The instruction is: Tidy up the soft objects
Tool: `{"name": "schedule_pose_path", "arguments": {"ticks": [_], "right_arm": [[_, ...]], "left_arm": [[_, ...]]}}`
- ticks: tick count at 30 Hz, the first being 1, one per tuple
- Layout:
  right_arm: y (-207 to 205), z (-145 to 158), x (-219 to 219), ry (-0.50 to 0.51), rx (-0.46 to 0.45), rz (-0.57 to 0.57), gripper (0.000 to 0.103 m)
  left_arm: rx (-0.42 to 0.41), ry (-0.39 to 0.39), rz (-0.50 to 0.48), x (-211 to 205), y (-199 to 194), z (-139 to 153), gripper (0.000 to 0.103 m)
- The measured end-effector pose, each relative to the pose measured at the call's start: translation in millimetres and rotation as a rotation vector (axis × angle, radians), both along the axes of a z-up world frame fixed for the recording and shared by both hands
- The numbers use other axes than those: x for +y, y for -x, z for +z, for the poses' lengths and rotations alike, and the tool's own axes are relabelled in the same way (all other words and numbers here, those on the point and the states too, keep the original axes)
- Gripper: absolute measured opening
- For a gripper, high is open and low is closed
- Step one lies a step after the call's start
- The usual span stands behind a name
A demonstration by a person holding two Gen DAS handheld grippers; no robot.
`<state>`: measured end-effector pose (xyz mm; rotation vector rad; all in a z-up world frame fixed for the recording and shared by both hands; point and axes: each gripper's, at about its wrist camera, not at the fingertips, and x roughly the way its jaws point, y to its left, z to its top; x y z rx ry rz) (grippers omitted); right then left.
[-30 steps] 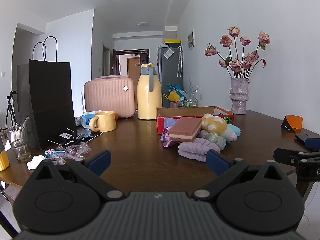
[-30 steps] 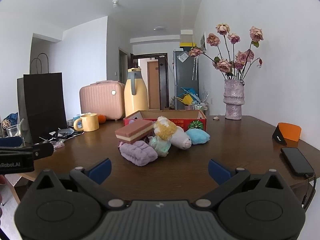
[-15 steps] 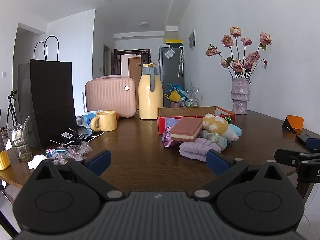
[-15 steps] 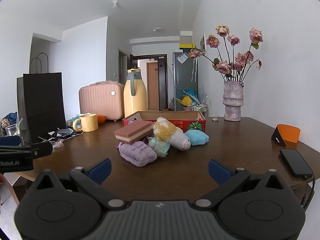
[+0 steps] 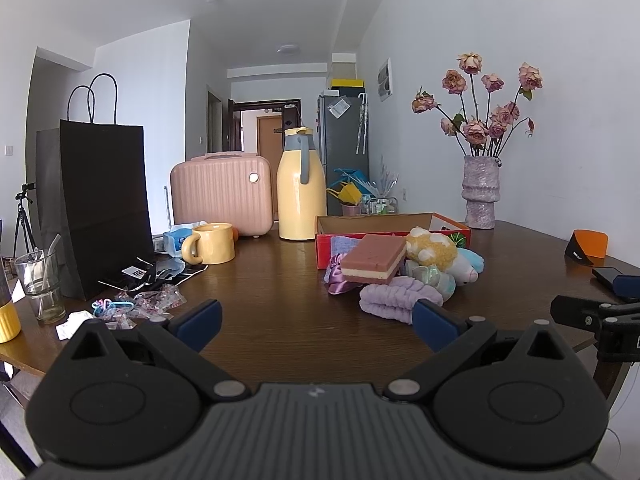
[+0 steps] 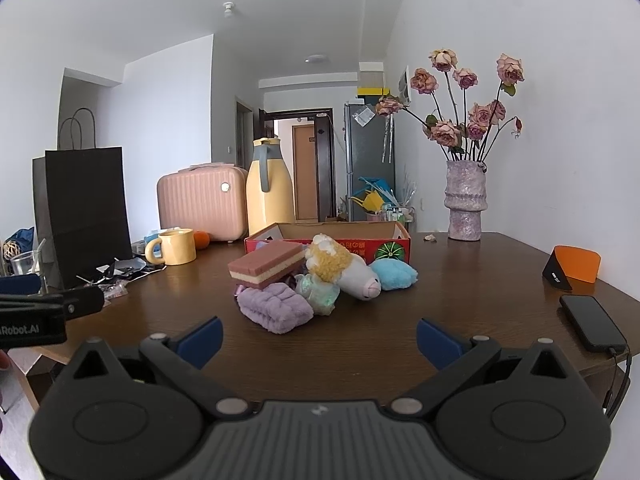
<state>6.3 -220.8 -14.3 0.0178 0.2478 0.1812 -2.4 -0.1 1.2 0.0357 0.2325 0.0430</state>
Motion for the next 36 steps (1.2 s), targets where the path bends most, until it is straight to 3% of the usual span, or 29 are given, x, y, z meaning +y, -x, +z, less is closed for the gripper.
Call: {"name": "schedule_pose_path", "arguments": {"ticks": [7, 12, 21, 23, 28, 32, 34, 36], "right_arm": [[0, -1, 1, 0.010, -0.006, 0.007, 0.103], [-9, -4, 2, 0.063, -0.027, -0.007, 0.103], [-49, 6, -7, 0.085, -0.033, -0.059, 0.103], [-61, 11, -9, 0.082, -0.033, -0.038, 0.103], [-112, 30, -6, 0.061, -0.023, 0.044, 0.103], [-173, 40, 11, 0.097, 0.043, 0.147, 0.103], [-205, 44, 19, 0.086, 0.077, 0.203, 0.103], [-236, 46, 27, 0.069, 0.112, 0.241, 0.094]], "left_arm": [[0.002, -0.002, -0.006, 0, -3, 2, 0.103], [-0.015, -0.058, 0.015, -4, -35, 0, 0.103], [0.035, 0.009, 0.046, 14, -83, -1, 0.103], [0.063, 0.038, 0.042, 18, -99, 0, 0.103], [0.199, 0.198, -0.033, 29, -157, -6, 0.103], [0.250, 0.299, -0.062, 30, -198, -10, 0.103], [0.285, 0.368, -0.077, 32, -220, -13, 0.096], [0.311, 0.407, -0.081, 33, -238, -16, 0.085]]}}
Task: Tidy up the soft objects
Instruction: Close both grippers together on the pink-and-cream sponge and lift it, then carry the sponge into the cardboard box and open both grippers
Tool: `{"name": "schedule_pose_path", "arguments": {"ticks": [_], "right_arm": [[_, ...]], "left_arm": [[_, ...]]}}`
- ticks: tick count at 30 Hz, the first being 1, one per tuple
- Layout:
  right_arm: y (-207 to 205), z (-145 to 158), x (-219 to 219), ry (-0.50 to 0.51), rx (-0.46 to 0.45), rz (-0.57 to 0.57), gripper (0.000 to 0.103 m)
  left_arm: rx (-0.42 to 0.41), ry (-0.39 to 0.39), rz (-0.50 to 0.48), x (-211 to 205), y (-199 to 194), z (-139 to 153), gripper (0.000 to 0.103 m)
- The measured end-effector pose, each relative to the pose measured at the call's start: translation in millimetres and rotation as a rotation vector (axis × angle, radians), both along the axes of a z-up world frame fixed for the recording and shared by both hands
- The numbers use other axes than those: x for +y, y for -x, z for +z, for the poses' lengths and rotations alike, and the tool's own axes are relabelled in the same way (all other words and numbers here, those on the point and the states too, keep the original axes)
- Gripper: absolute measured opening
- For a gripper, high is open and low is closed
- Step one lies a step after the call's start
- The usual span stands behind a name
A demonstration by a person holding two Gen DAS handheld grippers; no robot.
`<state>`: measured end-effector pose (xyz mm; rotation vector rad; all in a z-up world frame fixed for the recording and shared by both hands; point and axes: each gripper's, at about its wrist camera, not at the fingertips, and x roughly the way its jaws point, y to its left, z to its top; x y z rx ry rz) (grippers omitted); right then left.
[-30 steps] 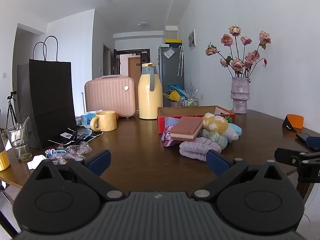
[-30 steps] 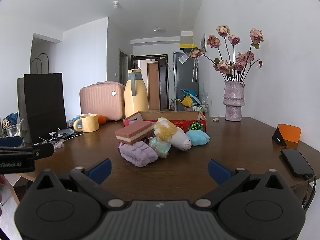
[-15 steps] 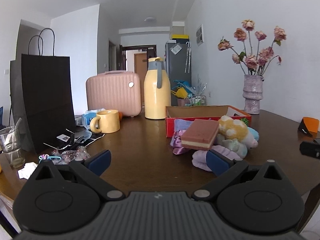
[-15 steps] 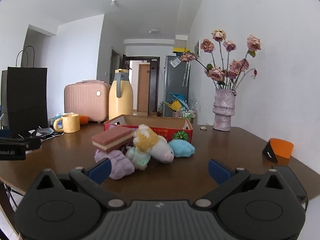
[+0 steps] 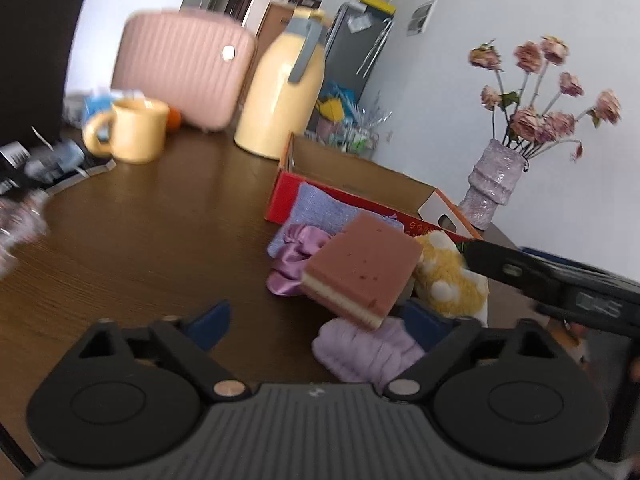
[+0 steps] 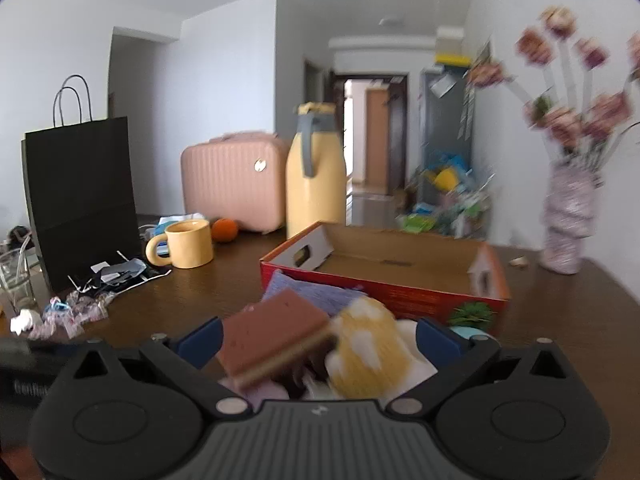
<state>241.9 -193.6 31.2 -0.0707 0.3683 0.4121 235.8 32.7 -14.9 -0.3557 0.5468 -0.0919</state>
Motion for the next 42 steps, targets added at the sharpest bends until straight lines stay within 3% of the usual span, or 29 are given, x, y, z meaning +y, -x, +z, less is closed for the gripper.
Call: {"name": "schedule_pose_path", "arguments": {"ticks": [1, 3, 5, 7, 11, 14, 19, 22, 27, 34, 39, 42], "right_arm": [[-16, 0, 5, -0.005, 0.023, 0.019, 0.089], [-47, -1, 13, -0.013, 0.088, 0.053, 0.067], [-76, -5, 21, -0.025, 0.142, 0.087, 0.056], [-99, -9, 27, -0.026, 0.192, 0.108, 0.054], [-128, -18, 38, 0.018, 0.240, 0.158, 0.037], [-142, -24, 40, -0.002, 0.289, 0.188, 0.036], [-138, -20, 31, -0.050, 0.282, 0.199, 0.031], [-111, -8, 22, -0.078, 0.236, 0.205, 0.030], [-47, 0, 1, -0.154, 0.188, 0.188, 0.030], [43, -42, -25, -0.259, 0.272, 0.098, 0.029], [72, -70, -31, -0.268, 0.351, 0.058, 0.029], [79, -78, -31, -0.247, 0.351, 0.022, 0.031]], "left_arm": [[0.015, 0.027, -0.003, 1, -10, -2, 0.080], [0.038, 0.087, -0.014, 3, -26, -7, 0.074], [0.055, 0.161, -0.032, 6, -39, -12, 0.067], [0.073, 0.227, -0.063, 9, -51, -19, 0.051], [0.091, 0.319, -0.055, 15, -64, -31, 0.044], [0.093, 0.373, -0.046, 22, -66, -32, 0.039], [0.069, 0.348, -0.081, 27, -53, -13, 0.036], [0.016, 0.314, -0.132, 26, -29, 2, 0.034], [0.024, 0.263, -0.184, 20, 18, 8, 0.032], [0.153, 0.166, -0.208, -2, 53, -13, 0.031], [0.203, 0.122, -0.224, -12, 52, -30, 0.031], [0.209, 0.101, -0.209, -16, 52, -37, 0.039]]}}
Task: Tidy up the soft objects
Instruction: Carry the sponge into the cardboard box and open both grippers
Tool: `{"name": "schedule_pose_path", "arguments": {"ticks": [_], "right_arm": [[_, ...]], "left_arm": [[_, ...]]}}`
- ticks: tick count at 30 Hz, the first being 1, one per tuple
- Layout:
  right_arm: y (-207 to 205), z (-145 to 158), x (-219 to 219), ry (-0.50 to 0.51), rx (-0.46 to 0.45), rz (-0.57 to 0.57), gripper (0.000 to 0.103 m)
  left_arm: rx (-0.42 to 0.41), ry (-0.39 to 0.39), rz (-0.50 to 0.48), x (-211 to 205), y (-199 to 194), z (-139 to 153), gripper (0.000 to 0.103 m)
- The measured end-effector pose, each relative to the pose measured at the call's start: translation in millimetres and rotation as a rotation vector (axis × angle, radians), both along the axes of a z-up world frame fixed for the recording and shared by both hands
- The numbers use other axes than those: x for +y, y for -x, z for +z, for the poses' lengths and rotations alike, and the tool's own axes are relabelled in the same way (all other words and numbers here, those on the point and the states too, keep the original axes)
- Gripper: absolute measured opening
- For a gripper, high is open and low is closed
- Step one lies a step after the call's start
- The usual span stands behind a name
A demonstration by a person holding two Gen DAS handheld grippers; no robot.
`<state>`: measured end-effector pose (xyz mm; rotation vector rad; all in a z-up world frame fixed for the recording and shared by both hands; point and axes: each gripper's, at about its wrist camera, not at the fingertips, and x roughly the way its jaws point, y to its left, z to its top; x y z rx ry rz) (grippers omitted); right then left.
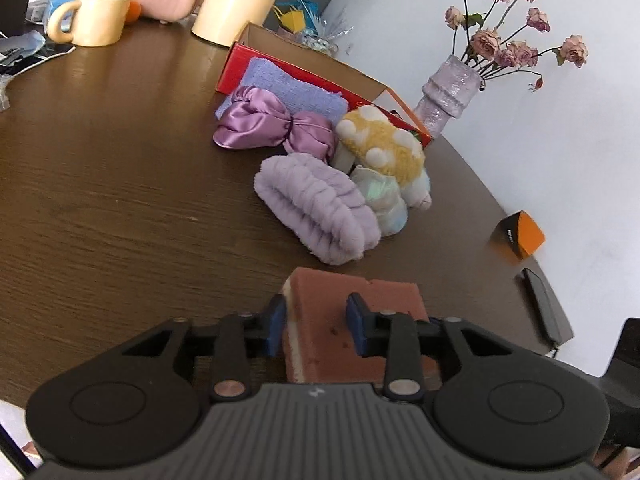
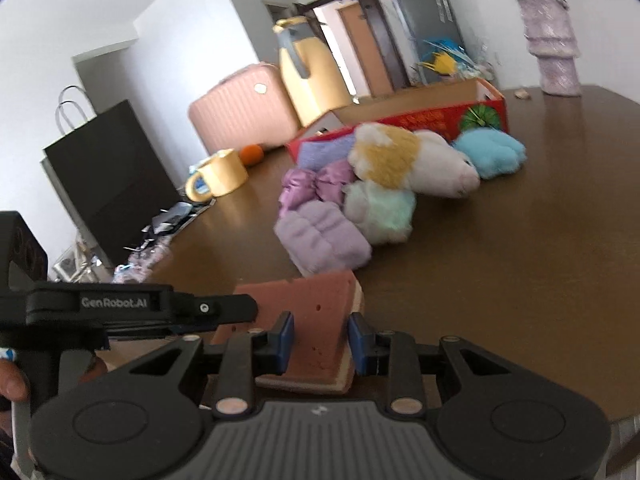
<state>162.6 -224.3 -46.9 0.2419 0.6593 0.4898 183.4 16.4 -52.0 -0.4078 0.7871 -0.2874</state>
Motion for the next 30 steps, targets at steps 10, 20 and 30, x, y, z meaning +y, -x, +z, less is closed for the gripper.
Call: {"name": "schedule_pose_path", "arguments": {"ticks": [10, 20, 30], "right_arm": [[-1, -3, -13, -0.062, 0.009, -0.036, 0.031], [-9, -16, -12, -0.123, 0.051, 0.015, 0.027], [-38, 31, -18, -0.149, -0.085, 0.012, 0.027]], "left_arm": [[0.009, 0.022, -0.029, 20, 18, 3, 0.046], [-0.036, 0.078, -0.086, 15, 13, 6, 0.029], [-0.235, 0.069, -0.094, 14, -43, 59, 0.029]]}}
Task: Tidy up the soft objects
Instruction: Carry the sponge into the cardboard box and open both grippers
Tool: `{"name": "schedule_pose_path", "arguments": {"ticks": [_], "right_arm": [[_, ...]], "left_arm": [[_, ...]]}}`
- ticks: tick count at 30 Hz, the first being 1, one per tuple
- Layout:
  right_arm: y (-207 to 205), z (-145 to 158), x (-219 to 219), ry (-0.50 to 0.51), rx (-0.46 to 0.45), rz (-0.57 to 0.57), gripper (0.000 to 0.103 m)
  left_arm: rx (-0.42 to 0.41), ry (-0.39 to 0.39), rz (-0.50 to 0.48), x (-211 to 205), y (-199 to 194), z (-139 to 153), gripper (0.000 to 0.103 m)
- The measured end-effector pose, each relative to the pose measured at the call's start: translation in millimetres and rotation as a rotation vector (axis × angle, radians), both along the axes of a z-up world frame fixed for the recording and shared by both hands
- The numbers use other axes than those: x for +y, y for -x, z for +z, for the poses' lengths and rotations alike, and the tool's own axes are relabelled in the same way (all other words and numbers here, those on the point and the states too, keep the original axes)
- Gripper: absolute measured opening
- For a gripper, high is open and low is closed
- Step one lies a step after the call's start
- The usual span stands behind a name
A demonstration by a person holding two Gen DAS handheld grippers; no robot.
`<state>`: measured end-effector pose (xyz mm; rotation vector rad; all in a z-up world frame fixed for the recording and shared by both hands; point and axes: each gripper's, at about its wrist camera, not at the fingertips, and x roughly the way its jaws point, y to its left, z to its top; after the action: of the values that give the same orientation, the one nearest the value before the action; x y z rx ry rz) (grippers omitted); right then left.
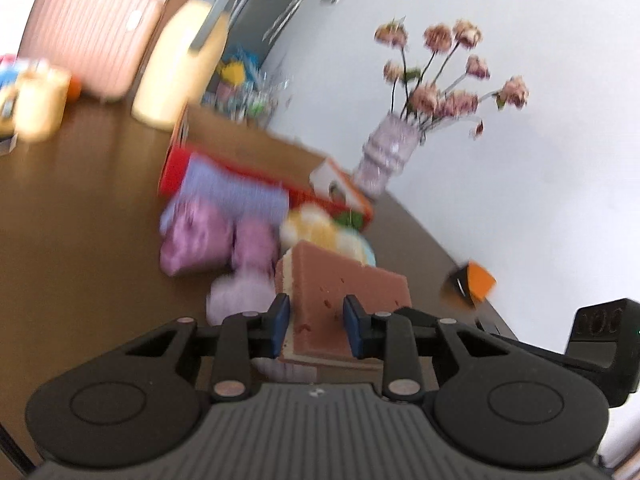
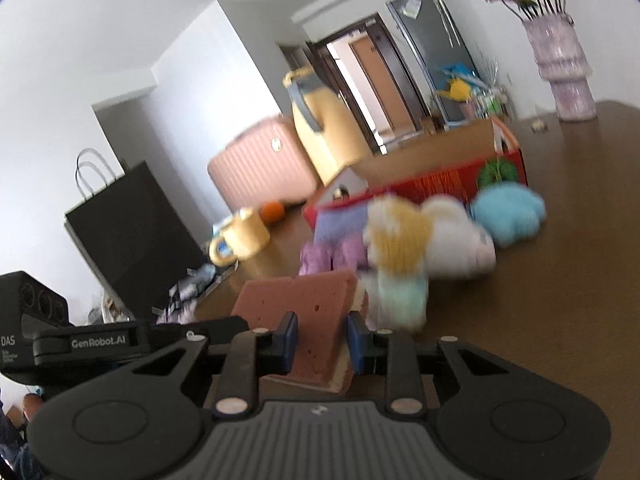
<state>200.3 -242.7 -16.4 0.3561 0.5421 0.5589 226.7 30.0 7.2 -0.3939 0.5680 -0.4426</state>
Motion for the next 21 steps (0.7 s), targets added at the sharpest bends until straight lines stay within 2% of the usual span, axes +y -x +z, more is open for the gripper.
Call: {"name": "schedule_pose_path", "arguments": {"ticks": [6, 9, 11, 14, 16, 19, 21], "right_arm": [[-68, 40, 8, 0.010, -0.069, -0.032, 0.027], [-126, 64, 10, 0.009, -0.091, -0.051, 0.027], [-173, 78, 12, 0.007, -0.083, -0.062, 0.027], [-251, 91, 19, 0.016, -0.006, -0.061, 0.028], [-306, 89, 27, 0.036, 0.060, -0.068, 0.027], [-381, 70, 40, 0.067, 0.177, -0.066, 0.027], [-422, 46, 49, 0.068, 0.275, -0.056, 0.027]], "left_arm": [[-0.096, -0.070, -0.005, -10, -88, 46, 0.029], [-0.089, -0.082, -0.009, -10, -160, 64, 0.029], [-0.061, -0.086, 0.005, -8, -208, 65, 0.029], [0.045, -0.059, 0.026, -1, -284, 54, 0.029], [0.116, -0.067, 0.044, 2, -330, 38, 0.029], [0.221, -0.123, 0.099, 1, -381, 13, 0.030], [0.227, -0.195, 0.121, -4, -403, -1, 0.029]]}}
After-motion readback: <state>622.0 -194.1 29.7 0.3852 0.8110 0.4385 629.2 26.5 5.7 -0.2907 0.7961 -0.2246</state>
